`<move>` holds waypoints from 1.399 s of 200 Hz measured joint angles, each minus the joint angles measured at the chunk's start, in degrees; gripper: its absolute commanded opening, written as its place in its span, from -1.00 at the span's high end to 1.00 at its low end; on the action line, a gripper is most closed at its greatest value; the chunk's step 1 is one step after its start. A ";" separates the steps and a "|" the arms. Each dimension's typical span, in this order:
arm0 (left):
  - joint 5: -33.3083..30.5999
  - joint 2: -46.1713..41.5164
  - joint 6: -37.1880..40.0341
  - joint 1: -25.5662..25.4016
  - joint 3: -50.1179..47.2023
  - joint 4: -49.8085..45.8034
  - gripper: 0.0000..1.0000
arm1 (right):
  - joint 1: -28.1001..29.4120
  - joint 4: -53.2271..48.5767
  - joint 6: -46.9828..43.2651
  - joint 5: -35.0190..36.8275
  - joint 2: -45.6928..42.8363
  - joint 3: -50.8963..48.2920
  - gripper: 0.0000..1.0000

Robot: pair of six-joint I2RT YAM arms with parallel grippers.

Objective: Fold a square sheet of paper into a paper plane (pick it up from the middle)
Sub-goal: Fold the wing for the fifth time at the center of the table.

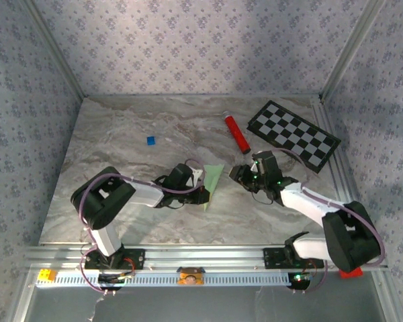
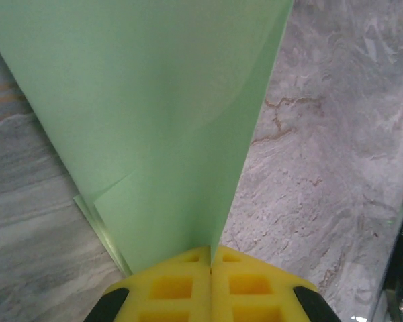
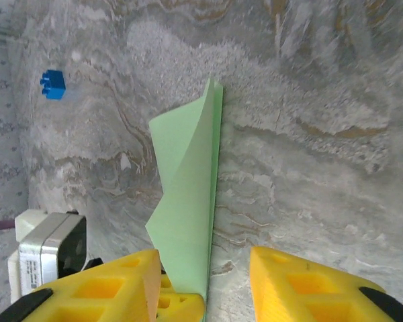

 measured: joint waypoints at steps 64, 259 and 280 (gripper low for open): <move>3.04 1.66 -5.09 1.07 -2.93 9.51 1.00 | 2.97 3.34 -1.33 -3.56 5.20 0.20 0.30; 5.05 4.44 -14.99 2.10 -9.09 26.18 1.00 | 6.25 8.90 -4.48 -10.93 19.37 7.34 0.77; 5.07 4.61 -15.67 2.21 -9.09 26.47 1.00 | 6.25 9.73 -4.48 -11.47 20.57 7.61 0.77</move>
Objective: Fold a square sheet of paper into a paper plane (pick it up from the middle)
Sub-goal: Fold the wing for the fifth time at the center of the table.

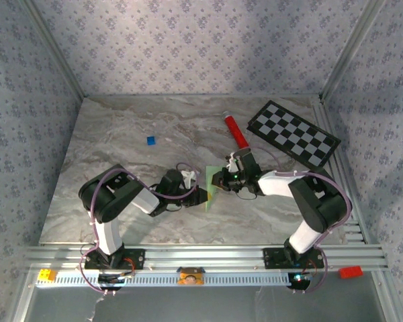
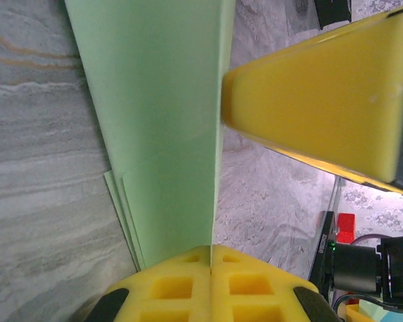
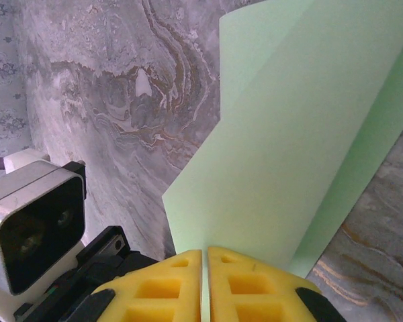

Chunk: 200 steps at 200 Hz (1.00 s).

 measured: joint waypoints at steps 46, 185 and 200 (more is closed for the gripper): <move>0.39 0.35 -1.25 0.33 0.02 0.33 1.00 | -0.17 1.38 0.02 -0.66 1.14 0.00 0.77; 4.02 1.95 -4.22 1.66 1.44 -0.17 1.00 | -0.72 2.51 -0.22 -0.85 2.67 0.00 0.77; 4.24 1.97 -4.24 1.75 1.64 -0.63 1.00 | -0.72 2.54 -0.22 -0.85 2.71 0.00 0.77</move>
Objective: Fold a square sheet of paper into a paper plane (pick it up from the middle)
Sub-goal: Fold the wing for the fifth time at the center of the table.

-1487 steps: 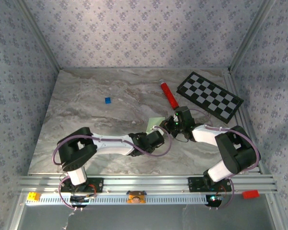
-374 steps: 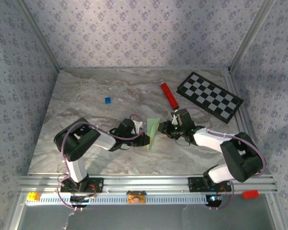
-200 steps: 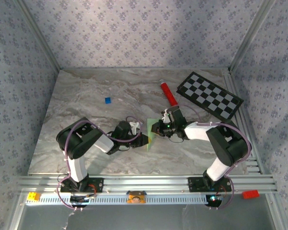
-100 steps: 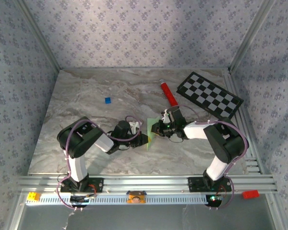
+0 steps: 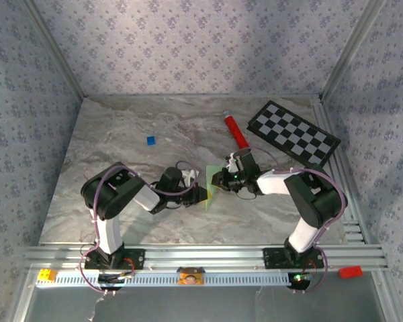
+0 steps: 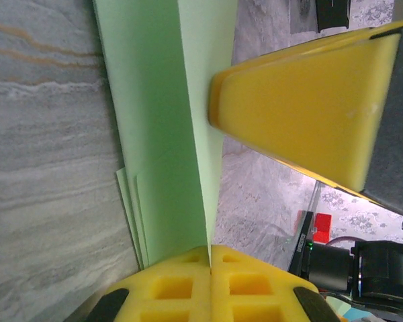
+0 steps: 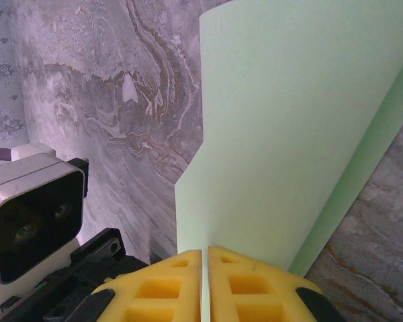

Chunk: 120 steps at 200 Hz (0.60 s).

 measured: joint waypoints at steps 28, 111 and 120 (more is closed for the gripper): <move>0.17 0.00 0.00 0.04 0.22 -0.61 1.00 | -0.04 0.28 0.00 0.00 0.66 0.00 0.77; 0.20 0.00 -0.42 0.39 0.46 -1.51 1.00 | -0.11 0.66 0.00 0.00 2.80 0.68 0.76; 0.17 0.00 -0.39 0.37 0.46 -1.53 1.00 | -0.09 0.63 0.02 0.00 3.21 0.79 0.76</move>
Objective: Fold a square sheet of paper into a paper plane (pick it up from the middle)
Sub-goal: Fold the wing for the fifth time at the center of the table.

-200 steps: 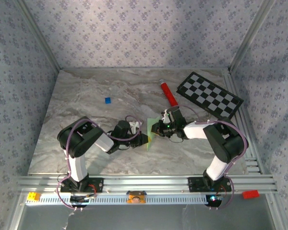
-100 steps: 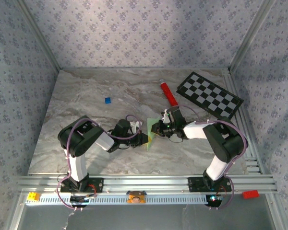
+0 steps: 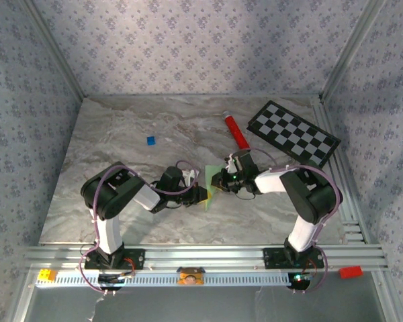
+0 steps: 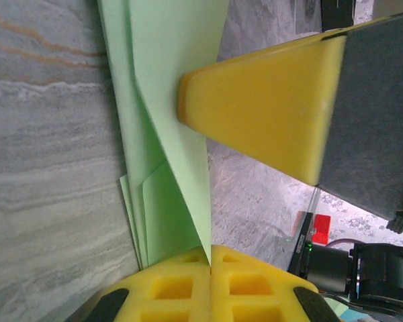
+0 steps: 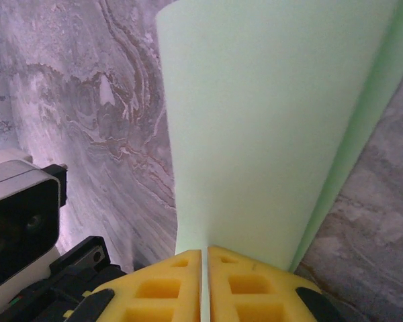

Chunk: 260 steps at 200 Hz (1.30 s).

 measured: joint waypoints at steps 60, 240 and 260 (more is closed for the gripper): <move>0.24 -0.63 2.05 0.00 0.42 -2.03 0.78 | 0.00 -1.38 0.00 -0.07 0.92 1.03 0.77; 3.26 -4.31 11.72 0.39 3.37 -17.11 0.96 | 0.42 -4.87 0.00 1.20 0.92 2.56 0.78; 3.50 -4.48 12.63 0.44 3.74 -18.49 0.98 | 0.44 -5.25 0.00 1.53 0.92 2.73 0.78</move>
